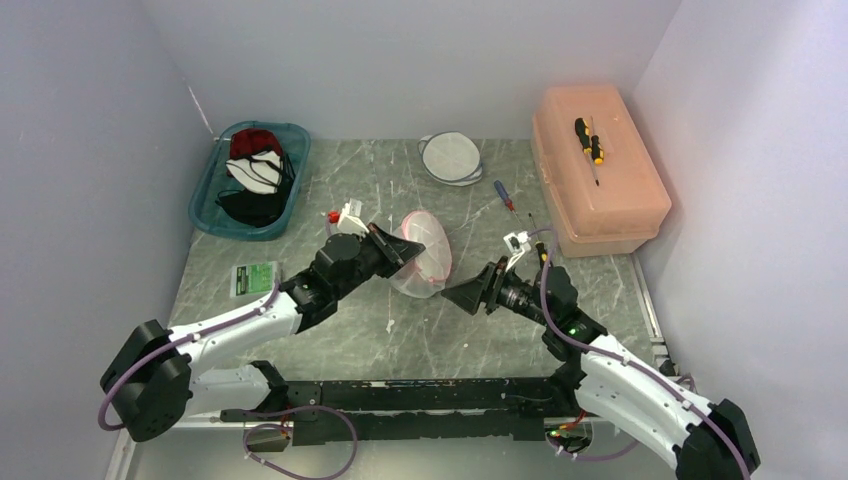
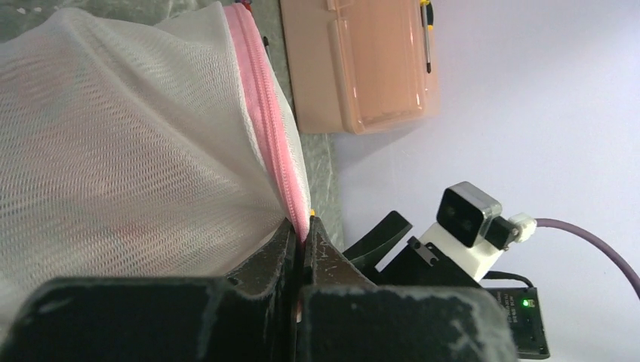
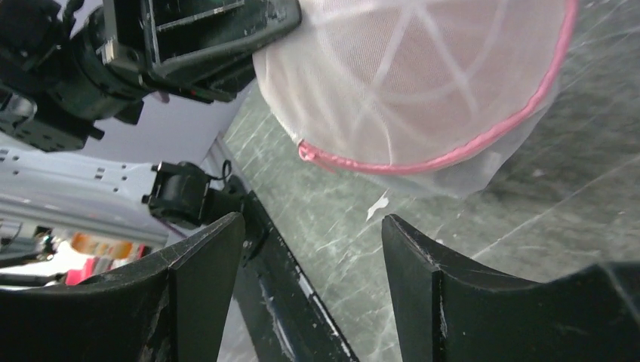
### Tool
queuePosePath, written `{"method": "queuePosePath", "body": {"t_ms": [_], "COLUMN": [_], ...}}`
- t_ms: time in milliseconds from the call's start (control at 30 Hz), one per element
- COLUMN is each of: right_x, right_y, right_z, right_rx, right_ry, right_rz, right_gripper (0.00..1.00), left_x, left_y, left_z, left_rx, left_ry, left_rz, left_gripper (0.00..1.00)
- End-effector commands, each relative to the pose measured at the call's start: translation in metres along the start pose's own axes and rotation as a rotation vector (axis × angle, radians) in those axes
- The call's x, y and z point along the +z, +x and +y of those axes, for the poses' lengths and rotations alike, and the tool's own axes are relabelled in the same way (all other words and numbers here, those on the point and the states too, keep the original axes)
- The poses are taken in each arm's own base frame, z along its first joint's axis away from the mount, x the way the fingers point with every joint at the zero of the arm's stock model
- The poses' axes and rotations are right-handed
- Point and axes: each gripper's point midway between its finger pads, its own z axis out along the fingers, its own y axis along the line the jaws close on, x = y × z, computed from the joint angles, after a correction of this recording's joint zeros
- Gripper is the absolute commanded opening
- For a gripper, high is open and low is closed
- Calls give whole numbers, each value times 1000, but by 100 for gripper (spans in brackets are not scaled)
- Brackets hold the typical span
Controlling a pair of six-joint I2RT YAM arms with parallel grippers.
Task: Unzip the laundry bag and remove the bra
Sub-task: Unzip the laundry bag at the center of the board.
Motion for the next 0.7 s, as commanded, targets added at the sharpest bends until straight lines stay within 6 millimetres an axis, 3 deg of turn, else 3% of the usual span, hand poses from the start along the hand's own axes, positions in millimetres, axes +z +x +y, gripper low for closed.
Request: {"method": "queuePosePath", "body": {"t_ms": [0,367,667], "right_x": [1,22,34], "right_y": [-15,-21,-18], "right_z": [42,41,33], "right_rx": [1,-3,24], "right_ry": [-221,-210,-181], "right_rz": [-57,-14,12], "right_gripper": [70,57,58], "left_x": [-3,-1,-6], "left_y": [-15,-22,-34], "left_z": [-30,-31,-38], "left_rx": [4,-124,-167], "left_ry": [42,4,-4], "left_rz": [-32,-63,-111], "left_gripper": [3,3,3]}}
